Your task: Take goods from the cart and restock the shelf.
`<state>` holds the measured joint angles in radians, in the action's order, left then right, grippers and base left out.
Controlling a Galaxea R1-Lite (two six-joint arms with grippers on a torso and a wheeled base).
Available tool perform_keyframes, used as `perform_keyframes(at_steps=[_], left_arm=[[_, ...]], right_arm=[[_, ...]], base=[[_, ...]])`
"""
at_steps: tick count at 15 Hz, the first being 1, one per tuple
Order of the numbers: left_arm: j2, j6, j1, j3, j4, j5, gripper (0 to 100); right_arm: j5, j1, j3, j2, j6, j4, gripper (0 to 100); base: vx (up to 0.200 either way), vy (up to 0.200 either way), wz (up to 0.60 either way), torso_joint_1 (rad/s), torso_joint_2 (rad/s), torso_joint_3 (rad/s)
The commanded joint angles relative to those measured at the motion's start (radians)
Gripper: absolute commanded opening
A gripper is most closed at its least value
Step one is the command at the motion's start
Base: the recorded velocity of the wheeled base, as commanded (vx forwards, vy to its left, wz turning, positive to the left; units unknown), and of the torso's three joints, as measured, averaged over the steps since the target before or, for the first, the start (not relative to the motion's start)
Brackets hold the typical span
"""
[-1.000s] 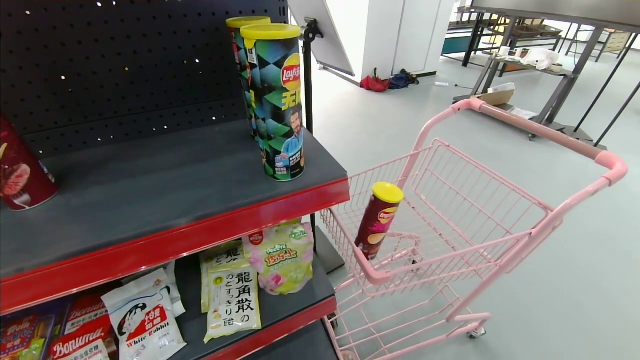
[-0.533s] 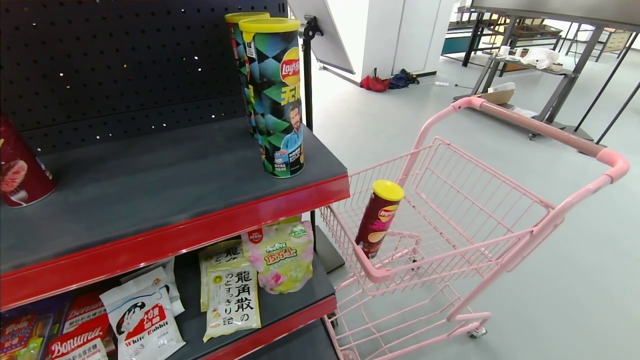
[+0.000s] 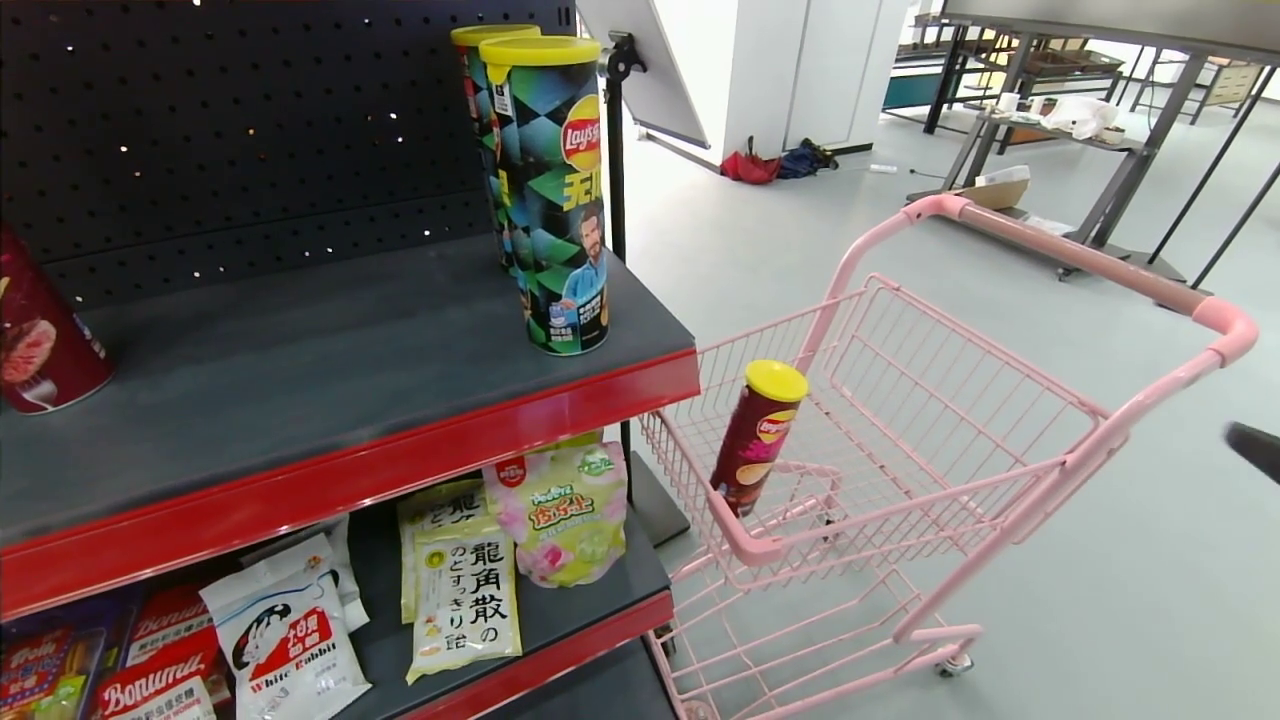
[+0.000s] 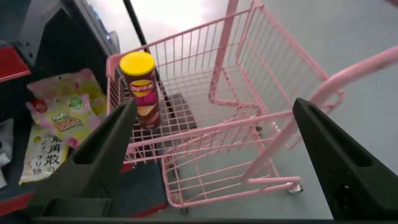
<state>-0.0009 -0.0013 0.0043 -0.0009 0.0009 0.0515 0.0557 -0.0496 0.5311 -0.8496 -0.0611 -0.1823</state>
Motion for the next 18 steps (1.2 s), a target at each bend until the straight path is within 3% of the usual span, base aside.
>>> perform_keyframes(at_steps=[1,3,5,8,14,18], left_arm=[[0.001,0.000,0.000,0.001,-0.001,0.001,100],[0.001,0.000,0.000,0.001,0.001,0.001,100],[0.001,0.000,0.000,0.001,0.001,0.001,100],[0.001,0.000,0.000,0.001,-0.001,0.001,100],[0.001,0.000,0.000,0.001,0.001,0.001,100],[0.001,0.000,0.000,0.001,0.001,0.001,100]], right_arm=[[0.075,-0.107,0.102,-0.625,-0.009,-0.241,100],[0.082,-0.128,0.112,-0.750,-0.029,-0.328,100],[0.105,-0.170,0.116,-0.936,-0.108,-0.546,100],[0.101,-0.202,0.101,-1.082,-0.106,-0.726,100],[0.104,-0.266,0.150,-1.148,-0.111,-0.740,100],[0.102,-0.289,0.250,-1.237,-0.112,-0.743,100]], base=[[0.000,0.000,0.00,0.000,0.00,0.000],[0.000,0.000,0.00,0.000,0.00,0.000],[0.000,0.000,0.00,0.000,0.00,0.000],[0.000,0.000,0.00,0.000,0.00,0.000],[0.000,0.000,0.00,0.000,0.00,0.000],[0.000,0.000,0.00,0.000,0.00,0.000]])
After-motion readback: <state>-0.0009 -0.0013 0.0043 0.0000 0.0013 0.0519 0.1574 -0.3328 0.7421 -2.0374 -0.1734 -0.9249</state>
